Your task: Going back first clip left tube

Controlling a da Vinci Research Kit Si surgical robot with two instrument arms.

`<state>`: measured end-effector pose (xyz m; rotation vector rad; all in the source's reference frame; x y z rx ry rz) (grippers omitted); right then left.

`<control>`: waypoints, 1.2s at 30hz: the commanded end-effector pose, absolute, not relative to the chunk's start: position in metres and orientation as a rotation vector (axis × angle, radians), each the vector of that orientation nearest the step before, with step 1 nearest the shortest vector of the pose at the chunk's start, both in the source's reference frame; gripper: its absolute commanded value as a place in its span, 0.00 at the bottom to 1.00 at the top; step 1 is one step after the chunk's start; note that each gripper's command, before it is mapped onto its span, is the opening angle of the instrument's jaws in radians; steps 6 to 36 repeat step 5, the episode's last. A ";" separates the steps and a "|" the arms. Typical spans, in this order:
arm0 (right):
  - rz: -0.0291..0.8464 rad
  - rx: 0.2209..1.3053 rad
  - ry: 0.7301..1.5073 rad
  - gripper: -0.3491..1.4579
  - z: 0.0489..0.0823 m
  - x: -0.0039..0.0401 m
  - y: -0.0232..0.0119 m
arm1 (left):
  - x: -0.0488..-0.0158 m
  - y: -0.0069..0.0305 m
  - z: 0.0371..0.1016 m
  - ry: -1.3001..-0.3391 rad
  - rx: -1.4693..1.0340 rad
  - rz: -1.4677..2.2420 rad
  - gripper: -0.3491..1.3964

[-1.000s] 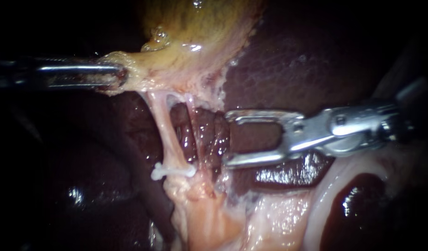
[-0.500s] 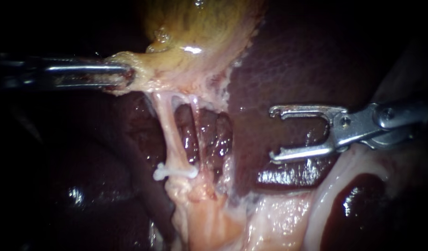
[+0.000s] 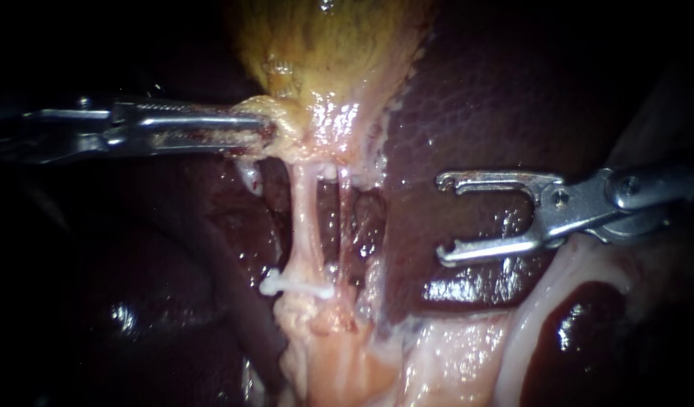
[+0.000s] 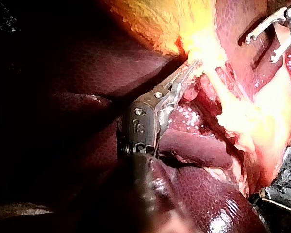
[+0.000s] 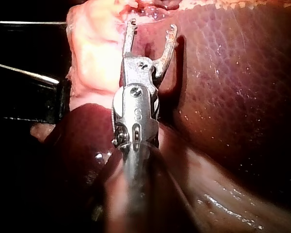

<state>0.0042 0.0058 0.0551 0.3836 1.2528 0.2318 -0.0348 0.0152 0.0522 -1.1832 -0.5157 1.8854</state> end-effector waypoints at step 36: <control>0.216 0.409 1.262 0.47 0.0545 0.0046 0.0054 | -0.0346 0.0152 0.0522 -0.517 -1.182 1.887 0.00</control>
